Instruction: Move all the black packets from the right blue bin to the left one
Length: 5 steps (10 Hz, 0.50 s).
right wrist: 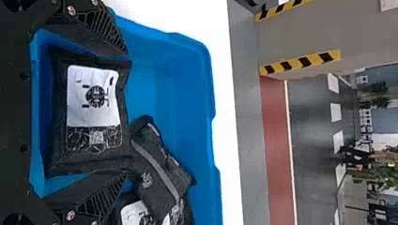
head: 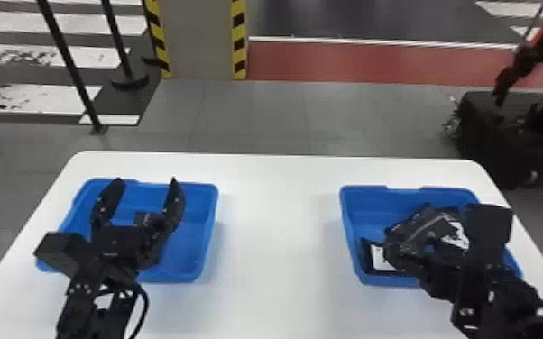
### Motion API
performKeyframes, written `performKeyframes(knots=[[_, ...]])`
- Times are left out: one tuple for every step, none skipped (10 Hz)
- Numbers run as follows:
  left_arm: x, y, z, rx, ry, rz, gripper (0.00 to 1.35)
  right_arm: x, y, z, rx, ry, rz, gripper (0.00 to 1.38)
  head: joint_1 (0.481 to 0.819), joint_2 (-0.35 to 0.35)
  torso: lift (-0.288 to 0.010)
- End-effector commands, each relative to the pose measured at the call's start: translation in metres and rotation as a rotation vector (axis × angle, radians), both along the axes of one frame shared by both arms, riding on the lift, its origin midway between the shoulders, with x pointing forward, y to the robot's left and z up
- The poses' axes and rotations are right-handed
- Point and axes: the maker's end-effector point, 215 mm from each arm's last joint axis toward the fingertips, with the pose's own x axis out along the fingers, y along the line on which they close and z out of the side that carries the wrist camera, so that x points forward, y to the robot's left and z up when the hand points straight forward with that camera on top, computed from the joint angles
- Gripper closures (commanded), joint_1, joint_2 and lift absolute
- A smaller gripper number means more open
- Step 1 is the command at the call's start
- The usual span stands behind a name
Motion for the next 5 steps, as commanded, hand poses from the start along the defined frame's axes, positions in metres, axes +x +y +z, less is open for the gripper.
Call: performKeyframes(knots=[[0.000, 0.000, 0.000, 0.001, 0.001, 0.000, 0.12, 0.013, -0.013, -0.010, -0.024, 0.040, -0.007, 0.11, 0.695, -0.030, -0.110], [0.000, -0.001, -0.001, 0.001, 0.003, -0.002, 0.12, 0.021, -0.019, -0.017, -0.029, 0.064, -0.008, 0.10, 0.695, -0.035, -0.110], [0.000, -0.001, -0.001, -0.002, 0.003, -0.002, 0.12, 0.021, -0.019, -0.025, -0.026, 0.091, -0.008, 0.10, 0.695, -0.045, -0.110], [-0.001, 0.000, -0.002, -0.002, 0.006, 0.000, 0.12, 0.018, -0.020, -0.032, -0.027, 0.110, -0.009, 0.10, 0.695, -0.052, -0.110], [-0.002, 0.000, -0.003, -0.003, 0.008, -0.001, 0.12, 0.013, -0.019, -0.041, -0.026, 0.140, -0.010, 0.10, 0.695, -0.053, -0.110]])
